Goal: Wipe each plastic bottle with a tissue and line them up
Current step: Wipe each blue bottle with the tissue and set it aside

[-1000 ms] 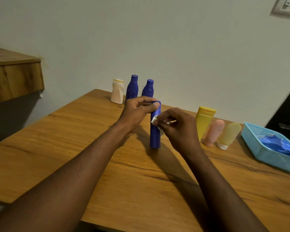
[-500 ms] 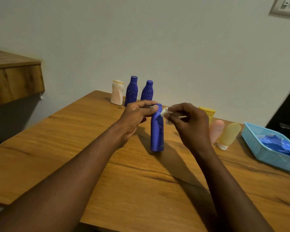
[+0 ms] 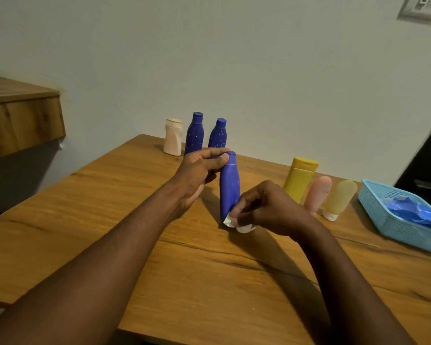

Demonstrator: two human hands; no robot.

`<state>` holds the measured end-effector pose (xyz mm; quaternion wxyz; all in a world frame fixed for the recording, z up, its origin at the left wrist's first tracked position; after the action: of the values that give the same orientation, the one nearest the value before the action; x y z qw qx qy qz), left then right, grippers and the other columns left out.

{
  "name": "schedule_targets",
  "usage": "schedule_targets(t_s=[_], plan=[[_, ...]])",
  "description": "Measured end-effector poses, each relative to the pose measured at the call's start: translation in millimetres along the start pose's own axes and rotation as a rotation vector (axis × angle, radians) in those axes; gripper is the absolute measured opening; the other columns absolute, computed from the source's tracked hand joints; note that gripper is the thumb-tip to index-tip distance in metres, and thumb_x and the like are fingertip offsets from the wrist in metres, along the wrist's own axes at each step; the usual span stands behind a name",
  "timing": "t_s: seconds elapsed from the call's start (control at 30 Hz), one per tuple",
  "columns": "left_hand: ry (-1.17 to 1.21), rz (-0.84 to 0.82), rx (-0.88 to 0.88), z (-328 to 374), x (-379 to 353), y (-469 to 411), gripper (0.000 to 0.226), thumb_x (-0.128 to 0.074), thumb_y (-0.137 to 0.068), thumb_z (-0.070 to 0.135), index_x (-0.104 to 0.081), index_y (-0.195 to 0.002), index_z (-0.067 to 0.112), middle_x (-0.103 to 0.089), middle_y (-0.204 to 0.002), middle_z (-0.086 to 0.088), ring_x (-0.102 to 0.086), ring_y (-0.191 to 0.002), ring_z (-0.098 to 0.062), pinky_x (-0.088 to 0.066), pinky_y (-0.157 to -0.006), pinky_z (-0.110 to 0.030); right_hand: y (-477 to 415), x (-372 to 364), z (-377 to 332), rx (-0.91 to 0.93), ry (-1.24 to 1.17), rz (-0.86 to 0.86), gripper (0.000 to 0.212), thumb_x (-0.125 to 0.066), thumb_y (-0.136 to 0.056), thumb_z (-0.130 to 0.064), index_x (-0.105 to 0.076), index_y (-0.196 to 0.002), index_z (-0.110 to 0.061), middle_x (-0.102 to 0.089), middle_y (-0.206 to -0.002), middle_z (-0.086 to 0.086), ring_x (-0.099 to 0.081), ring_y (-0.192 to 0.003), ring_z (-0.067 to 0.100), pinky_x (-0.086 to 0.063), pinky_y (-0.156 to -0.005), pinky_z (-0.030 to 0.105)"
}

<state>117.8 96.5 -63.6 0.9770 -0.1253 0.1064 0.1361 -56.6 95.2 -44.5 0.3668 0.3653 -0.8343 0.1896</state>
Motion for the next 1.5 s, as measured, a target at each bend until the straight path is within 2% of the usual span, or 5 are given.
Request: schedule_targets(t_s=[0.3, 0.7, 0.97, 1.33, 1.5], plan=[[-0.023, -0.075, -0.006, -4, -8, -1, 0.023, -0.069, -0.096, 0.017, -0.078, -0.117, 0.021, -0.072, -0.127, -0.004, -0.062, -0.126, -0.03, -0.041, -0.116, -0.058, -4, 33, -8, 0.219, -0.099, 0.718, 0.015, -0.076, -0.088, -0.018, -0.076, -0.103, -0.02, -0.073, -0.098, -0.008, -0.067, -0.091, 0.009, -0.058, -0.077, 0.028], [0.089, 0.012, 0.025, -7, 3, -4, 0.021, -0.069, -0.097, 0.011, -0.076, -0.115, 0.016, -0.07, -0.129, -0.016, -0.063, -0.127, -0.035, -0.045, -0.115, -0.054, -4, 6, 14, -0.058, 0.1, 0.012, 0.014, -0.08, -0.077, -0.006, -0.082, -0.086, -0.018, -0.077, -0.084, -0.005, -0.071, -0.084, 0.011, -0.061, -0.082, 0.039], [0.044, -0.035, 0.022, -9, -3, -1, 0.022, -0.068, -0.097, 0.014, -0.078, -0.116, 0.018, -0.072, -0.126, -0.01, -0.062, -0.126, -0.035, -0.044, -0.116, -0.054, -4, 25, -11, 0.209, 0.037, 0.586, 0.013, -0.074, -0.089, -0.022, -0.077, -0.1, -0.019, -0.071, -0.093, -0.01, -0.064, -0.086, 0.007, -0.053, -0.073, 0.024], [0.105, -0.013, 0.039, -12, 1, -3, 0.021, -0.067, -0.098, 0.009, -0.076, -0.116, 0.014, -0.071, -0.129, -0.016, -0.061, -0.13, -0.035, -0.043, -0.117, -0.051, -2, -9, -5, 0.049, 0.083, -0.102, 0.014, -0.079, -0.079, -0.01, -0.081, -0.087, -0.022, -0.077, -0.086, -0.009, -0.071, -0.085, 0.005, -0.058, -0.084, 0.029], [0.117, -0.026, 0.047, -14, 2, -4, 0.024, -0.066, -0.098, 0.008, -0.075, -0.12, 0.013, -0.069, -0.132, -0.015, -0.061, -0.129, -0.035, -0.045, -0.115, -0.051, 3, 28, -5, 0.194, 0.01, 0.406, 0.009, -0.077, -0.085, -0.014, -0.08, -0.092, -0.019, -0.075, -0.088, -0.007, -0.069, -0.084, 0.012, -0.06, -0.077, 0.039]])
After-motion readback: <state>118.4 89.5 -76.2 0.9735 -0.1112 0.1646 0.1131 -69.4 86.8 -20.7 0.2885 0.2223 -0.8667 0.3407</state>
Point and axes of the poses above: each hand's wrist, its own y-axis away from the middle knuckle, its own x-axis out of the back of the hand, z = x × y, the point moved 5 cm from there along -y, towards the middle knuckle
